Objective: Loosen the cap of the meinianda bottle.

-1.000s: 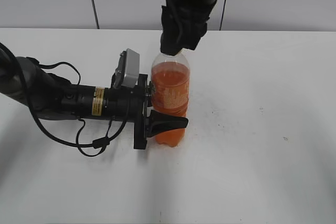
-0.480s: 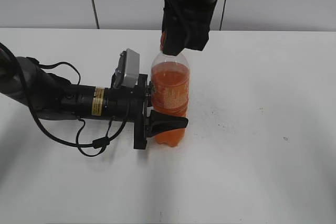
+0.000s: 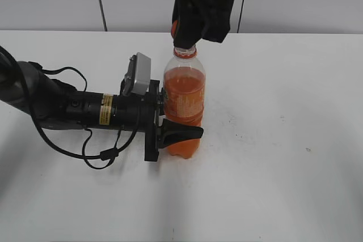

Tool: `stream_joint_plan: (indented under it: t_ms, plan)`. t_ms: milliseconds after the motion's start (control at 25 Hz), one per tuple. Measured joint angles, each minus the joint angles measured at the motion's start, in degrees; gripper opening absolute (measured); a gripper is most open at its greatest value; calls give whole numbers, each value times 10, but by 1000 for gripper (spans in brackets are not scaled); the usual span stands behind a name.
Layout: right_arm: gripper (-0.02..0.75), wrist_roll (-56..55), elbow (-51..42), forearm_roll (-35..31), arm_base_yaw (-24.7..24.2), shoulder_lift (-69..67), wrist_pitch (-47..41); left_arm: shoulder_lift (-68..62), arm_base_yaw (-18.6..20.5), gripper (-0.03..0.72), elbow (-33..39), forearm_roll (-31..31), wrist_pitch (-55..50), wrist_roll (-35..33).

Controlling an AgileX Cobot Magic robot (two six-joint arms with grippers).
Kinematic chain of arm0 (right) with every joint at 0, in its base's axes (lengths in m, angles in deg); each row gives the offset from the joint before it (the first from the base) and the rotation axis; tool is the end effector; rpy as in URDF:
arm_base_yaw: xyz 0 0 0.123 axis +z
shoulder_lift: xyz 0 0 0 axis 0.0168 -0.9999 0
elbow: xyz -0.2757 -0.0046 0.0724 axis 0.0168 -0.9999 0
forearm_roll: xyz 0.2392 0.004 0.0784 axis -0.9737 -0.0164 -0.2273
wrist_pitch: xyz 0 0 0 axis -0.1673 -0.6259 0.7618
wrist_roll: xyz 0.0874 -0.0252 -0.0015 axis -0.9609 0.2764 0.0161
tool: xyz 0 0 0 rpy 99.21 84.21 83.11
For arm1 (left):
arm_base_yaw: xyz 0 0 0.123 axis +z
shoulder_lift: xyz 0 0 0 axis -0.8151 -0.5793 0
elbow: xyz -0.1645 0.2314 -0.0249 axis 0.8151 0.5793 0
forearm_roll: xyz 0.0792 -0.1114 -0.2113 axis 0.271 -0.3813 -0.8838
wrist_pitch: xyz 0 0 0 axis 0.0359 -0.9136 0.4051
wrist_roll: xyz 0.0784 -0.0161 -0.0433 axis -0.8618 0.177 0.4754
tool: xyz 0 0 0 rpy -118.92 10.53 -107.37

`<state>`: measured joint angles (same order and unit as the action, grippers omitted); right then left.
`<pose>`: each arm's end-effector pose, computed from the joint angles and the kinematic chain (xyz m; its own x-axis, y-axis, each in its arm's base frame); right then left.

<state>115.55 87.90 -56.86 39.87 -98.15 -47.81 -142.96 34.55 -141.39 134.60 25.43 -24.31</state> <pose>0.2942 0.2648 0.3370 0.2117 -0.9376 -0.2758 -0.9476 -0.1278 -0.2928 0.3261 -0.2063 0.0801 -0.0165 0.2065 -0.9783 0.9987 0.0499 -0.0063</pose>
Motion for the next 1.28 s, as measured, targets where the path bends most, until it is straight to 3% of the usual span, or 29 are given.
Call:
stream_joint_plan:
  t_ms: [240, 640, 880, 1280]
  plan:
    - [272, -40, 4, 0, 0, 6, 0, 0, 0, 384, 0, 0, -1, 0]
    - [272, -391, -10, 54, -24, 41, 0, 0, 0, 384, 0, -1, -1, 0]
    - [272, -483, -126, 49, -116, 111, 13, 0, 0, 384, 0, -1, -1, 0]
    - [272, -574, -471, 25, -346, 233, 195, 0, 0, 384, 0, -3, -1, 0]
